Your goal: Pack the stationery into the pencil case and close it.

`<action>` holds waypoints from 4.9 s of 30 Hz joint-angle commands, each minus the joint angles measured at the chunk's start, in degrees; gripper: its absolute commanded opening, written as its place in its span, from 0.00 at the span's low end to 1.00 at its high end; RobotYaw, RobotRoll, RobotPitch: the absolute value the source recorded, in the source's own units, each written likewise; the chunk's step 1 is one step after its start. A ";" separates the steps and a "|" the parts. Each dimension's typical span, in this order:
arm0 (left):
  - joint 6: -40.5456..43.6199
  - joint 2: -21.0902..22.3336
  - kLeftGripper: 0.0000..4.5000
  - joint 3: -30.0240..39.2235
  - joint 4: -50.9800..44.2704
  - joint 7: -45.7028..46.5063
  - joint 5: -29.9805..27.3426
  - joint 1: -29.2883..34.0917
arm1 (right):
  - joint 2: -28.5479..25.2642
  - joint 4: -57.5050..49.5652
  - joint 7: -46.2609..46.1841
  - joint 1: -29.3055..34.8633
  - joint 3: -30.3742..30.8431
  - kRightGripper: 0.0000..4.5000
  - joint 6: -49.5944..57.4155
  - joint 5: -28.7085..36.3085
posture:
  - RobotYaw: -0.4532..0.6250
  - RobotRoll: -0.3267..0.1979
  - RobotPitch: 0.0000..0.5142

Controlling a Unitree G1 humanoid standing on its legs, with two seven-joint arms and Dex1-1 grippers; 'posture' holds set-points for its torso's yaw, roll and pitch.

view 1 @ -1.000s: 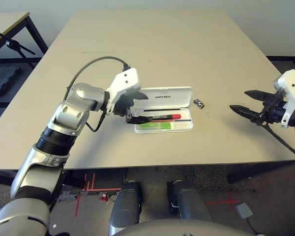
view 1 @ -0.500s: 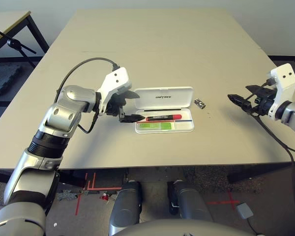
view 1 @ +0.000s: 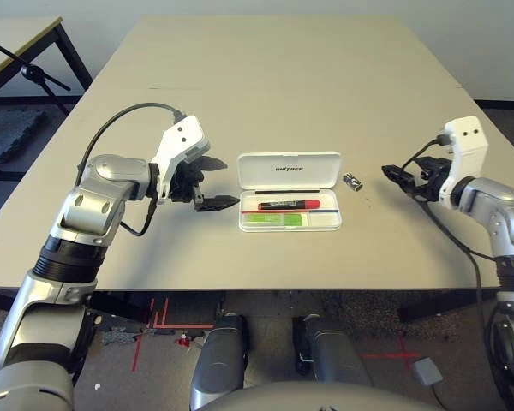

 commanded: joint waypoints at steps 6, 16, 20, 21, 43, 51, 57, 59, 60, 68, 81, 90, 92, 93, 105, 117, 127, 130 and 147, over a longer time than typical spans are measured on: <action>1.57 1.52 1.00 0.73 -2.39 0.47 -1.25 1.34 | 1.57 7.04 2.65 -3.12 4.77 1.00 -1.79 -3.68 | 0.63 0.62 0.18; 2.55 1.95 1.00 0.97 -3.79 1.48 -1.73 2.42 | 3.97 13.75 5.86 -5.48 6.87 1.00 -5.24 -6.04 | 0.65 0.62 0.17; 2.70 1.87 1.00 1.04 -3.87 2.11 -1.89 2.59 | 4.46 16.64 6.77 -6.76 7.33 0.79 -6.63 -6.96 | 0.65 0.62 0.16; 2.57 1.89 1.00 1.08 -3.68 2.26 -1.94 2.64 | 4.51 16.96 7.05 -6.95 7.33 0.70 -6.85 -7.05 | 0.65 0.62 0.16; 0.22 2.33 1.00 0.85 0.15 2.61 -1.89 2.80 | -14.85 -9.62 34.37 0.57 12.97 0.07 -3.45 -4.09 | 0.63 0.62 0.17; 0.23 1.71 1.00 0.34 0.44 2.97 -1.74 2.52 | -11.13 -14.61 34.50 -0.24 19.31 0.07 -4.65 -6.29 | 0.63 0.62 0.16; 0.52 2.04 1.00 0.41 0.26 2.99 -1.79 2.75 | -9.13 -13.32 34.25 -0.46 21.61 0.07 -7.62 -7.97 | 0.64 0.62 0.21; 0.50 2.48 1.00 0.61 0.13 2.89 -1.79 3.18 | -8.42 -12.34 34.05 -0.75 21.96 0.07 -8.47 -8.41 | 0.64 0.62 0.20; 0.49 2.63 1.00 0.69 0.03 2.90 -1.81 3.38 | -8.19 -12.06 33.94 -0.77 22.05 0.07 -8.79 -8.61 | 0.65 0.62 0.19; 0.59 2.72 1.00 1.19 -0.13 3.48 -1.94 3.81 | -7.08 -9.14 34.46 -1.83 22.27 0.07 -12.29 -10.04 | 0.66 0.62 0.16; 0.09 2.65 1.00 2.12 2.98 4.09 -1.70 2.59 | -8.53 -7.78 38.70 -0.47 15.29 1.00 -17.82 -4.39 | 0.64 0.62 0.19; -0.69 1.20 1.00 2.64 11.11 6.14 -0.33 -1.48 | -16.34 0.20 40.06 0.65 5.04 1.00 -20.54 -1.39 | 0.60 0.62 0.20; -2.66 0.30 1.00 2.63 15.05 8.85 1.41 -3.04 | -16.79 2.50 39.57 0.77 3.09 1.00 -22.02 -1.24 | 0.60 0.62 0.20; -3.42 -0.41 1.00 2.58 17.83 11.03 2.63 -4.31 | -17.10 3.72 39.37 0.94 2.36 1.00 -22.59 -1.40 | 0.59 0.62 0.19; -9.84 -9.37 0.52 3.40 43.65 24.60 8.60 -18.36 | -17.89 9.81 37.36 4.61 -0.07 1.00 -25.92 -2.20 | 0.56 0.62 0.18; -27.28 -16.76 0.00 -4.32 55.57 10.09 13.98 -28.14 | -18.33 7.90 35.53 8.63 -3.05 1.00 -26.22 -1.13 | 0.51 0.62 0.16; -28.72 -14.15 0.00 -11.26 41.50 -10.00 15.21 -24.37 | -17.24 7.01 34.12 9.34 -2.89 1.00 -26.52 -0.74 | 0.51 0.62 0.13; -25.69 -13.59 0.00 -11.26 35.91 -10.68 14.65 -22.16 | -17.01 7.35 34.03 8.98 -2.55 1.00 -26.77 -0.86 | 0.52 0.62 0.13; -10.64 -15.23 0.00 -17.10 14.04 -1.81 18.45 -7.52 | -13.81 11.78 33.56 4.66 0.02 1.00 -29.15 -3.50 | 0.56 0.62 0.12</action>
